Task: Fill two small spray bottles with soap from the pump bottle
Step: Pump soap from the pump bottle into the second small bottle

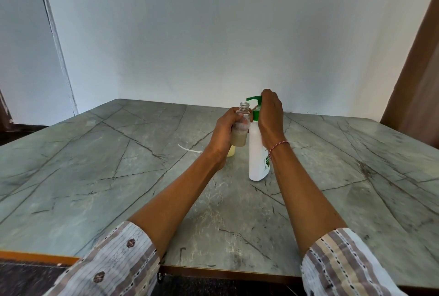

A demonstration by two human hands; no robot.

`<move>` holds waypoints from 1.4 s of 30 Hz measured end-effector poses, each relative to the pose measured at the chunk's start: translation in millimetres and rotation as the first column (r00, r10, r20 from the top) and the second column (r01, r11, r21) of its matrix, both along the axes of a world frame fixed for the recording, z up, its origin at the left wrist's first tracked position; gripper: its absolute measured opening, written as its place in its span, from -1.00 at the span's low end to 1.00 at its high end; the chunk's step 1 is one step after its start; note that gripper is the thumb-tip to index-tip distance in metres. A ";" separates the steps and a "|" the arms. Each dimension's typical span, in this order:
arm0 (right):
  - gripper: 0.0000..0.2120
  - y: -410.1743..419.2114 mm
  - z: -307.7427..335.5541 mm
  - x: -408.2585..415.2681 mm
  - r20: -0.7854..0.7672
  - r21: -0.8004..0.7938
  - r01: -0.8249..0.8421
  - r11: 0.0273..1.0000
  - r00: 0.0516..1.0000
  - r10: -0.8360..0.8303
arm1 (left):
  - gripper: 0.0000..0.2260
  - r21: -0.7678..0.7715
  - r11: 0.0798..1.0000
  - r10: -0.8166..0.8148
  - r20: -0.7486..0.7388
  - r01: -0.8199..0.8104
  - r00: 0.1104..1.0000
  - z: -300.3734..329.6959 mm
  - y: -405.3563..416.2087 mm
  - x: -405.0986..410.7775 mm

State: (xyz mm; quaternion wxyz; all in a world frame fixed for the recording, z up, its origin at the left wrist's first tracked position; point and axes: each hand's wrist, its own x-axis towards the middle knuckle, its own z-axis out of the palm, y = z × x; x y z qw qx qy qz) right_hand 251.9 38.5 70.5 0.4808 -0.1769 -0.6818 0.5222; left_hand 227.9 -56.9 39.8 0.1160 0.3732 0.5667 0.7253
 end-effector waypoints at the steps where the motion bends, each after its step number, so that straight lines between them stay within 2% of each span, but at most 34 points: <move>1: -0.73 -0.3 0.3 -0.1 -0.009 -0.022 -0.003 1.000 1.000 0.003 | -0.77 -0.004 1.000 0.002 -0.002 -0.002 1.000 0.3 0.6 0.6; 4: -0.60 -1.5 4.0 -1.1 0.019 -0.044 -0.007 0.999 1.000 0.008 | -0.77 -0.011 1.000 0.010 0.006 -0.010 1.000 1.0 1.3 1.4; 8: -0.79 0.2 4.5 -3.1 -0.007 -0.047 -0.017 0.999 1.000 0.017 | -0.78 -0.006 1.000 0.011 0.009 -0.011 1.000 1.1 0.5 1.1; 16: -0.70 1.7 4.8 -1.0 -0.014 -0.006 0.017 1.000 1.000 -0.017 | -0.83 0.002 1.000 -0.002 0.003 0.002 1.000 1.0 0.1 0.6; 29: -0.74 -1.7 4.1 1.1 -0.075 -0.061 -0.024 0.998 0.997 0.019 | -0.80 0.007 1.000 0.003 0.025 -0.003 1.000 2.1 -1.2 1.3; 33: -0.75 0.4 -0.2 2.5 0.003 0.067 0.027 0.997 1.000 -0.027 | -0.80 0.006 1.000 -0.010 0.026 0.010 1.000 3.7 -1.3 2.6; 35: -0.72 -1.0 0.6 3.0 -0.026 0.003 0.002 1.000 1.000 -0.002 | -0.81 0.003 1.000 -0.009 0.018 0.009 1.000 3.7 -0.5 2.6; 38: -0.51 -3.1 4.2 2.2 0.006 -0.012 -0.008 1.000 1.000 0.008 | -0.86 0.001 1.000 0.010 0.015 -0.010 1.000 2.2 1.3 1.8; 42: -0.76 1.5 5.0 -0.3 -0.025 -0.039 -0.015 0.999 1.000 0.014 | -0.78 0.007 1.000 0.024 0.032 -0.024 0.999 2.0 2.0 -1.4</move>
